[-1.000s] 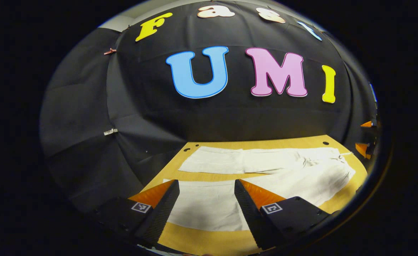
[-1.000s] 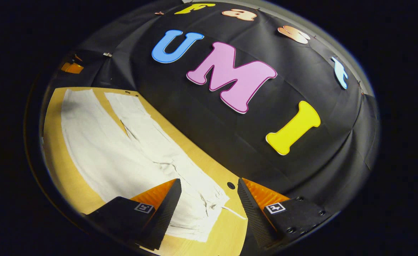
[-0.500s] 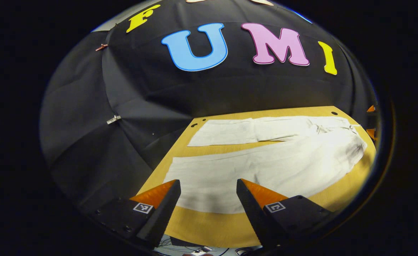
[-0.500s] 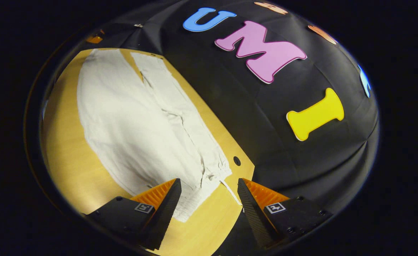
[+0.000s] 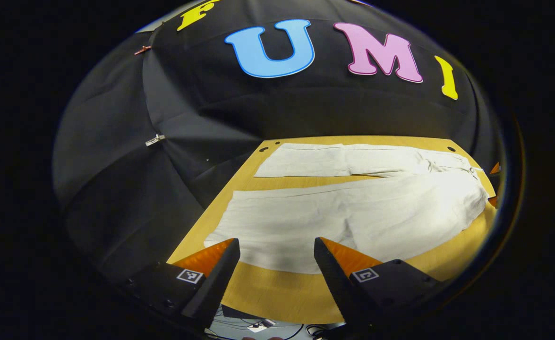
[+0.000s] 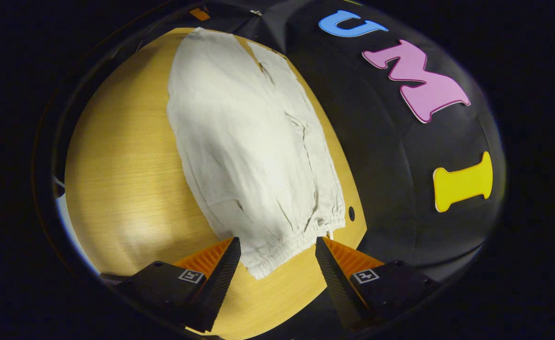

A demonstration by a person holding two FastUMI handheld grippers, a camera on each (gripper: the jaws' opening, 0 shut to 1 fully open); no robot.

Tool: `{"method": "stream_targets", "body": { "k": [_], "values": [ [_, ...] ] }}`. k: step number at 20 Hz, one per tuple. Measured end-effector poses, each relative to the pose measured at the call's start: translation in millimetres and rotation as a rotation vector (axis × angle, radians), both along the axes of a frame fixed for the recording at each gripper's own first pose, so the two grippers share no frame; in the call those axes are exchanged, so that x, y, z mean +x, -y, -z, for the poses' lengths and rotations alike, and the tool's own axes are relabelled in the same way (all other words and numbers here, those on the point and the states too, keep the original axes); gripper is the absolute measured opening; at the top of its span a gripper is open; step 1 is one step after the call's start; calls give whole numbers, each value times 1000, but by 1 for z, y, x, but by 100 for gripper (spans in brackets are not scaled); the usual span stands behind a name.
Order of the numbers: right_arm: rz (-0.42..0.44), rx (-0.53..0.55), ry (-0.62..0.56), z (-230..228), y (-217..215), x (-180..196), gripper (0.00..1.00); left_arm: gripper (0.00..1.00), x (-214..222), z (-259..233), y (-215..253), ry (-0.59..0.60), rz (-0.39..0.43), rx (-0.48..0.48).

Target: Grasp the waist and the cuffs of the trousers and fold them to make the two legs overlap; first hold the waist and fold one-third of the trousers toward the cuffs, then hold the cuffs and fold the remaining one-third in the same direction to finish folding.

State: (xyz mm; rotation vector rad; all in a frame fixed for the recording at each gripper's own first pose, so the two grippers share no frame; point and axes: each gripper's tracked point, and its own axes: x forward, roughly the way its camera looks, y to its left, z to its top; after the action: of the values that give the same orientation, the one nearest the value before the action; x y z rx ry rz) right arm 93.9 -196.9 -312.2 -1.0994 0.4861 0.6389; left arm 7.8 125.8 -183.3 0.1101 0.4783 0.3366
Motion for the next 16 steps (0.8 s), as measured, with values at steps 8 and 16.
{"method": "stream_targets", "body": {
  "k": [8,16],
  "values": [
    [-68,-177,96,23,6,20,94,99,-34,25,-40,-53,-154,-45],
    [-47,-249,53,48,-1,36,53,98,-56,45,-76,-116,-202,-17]
  ]
}}
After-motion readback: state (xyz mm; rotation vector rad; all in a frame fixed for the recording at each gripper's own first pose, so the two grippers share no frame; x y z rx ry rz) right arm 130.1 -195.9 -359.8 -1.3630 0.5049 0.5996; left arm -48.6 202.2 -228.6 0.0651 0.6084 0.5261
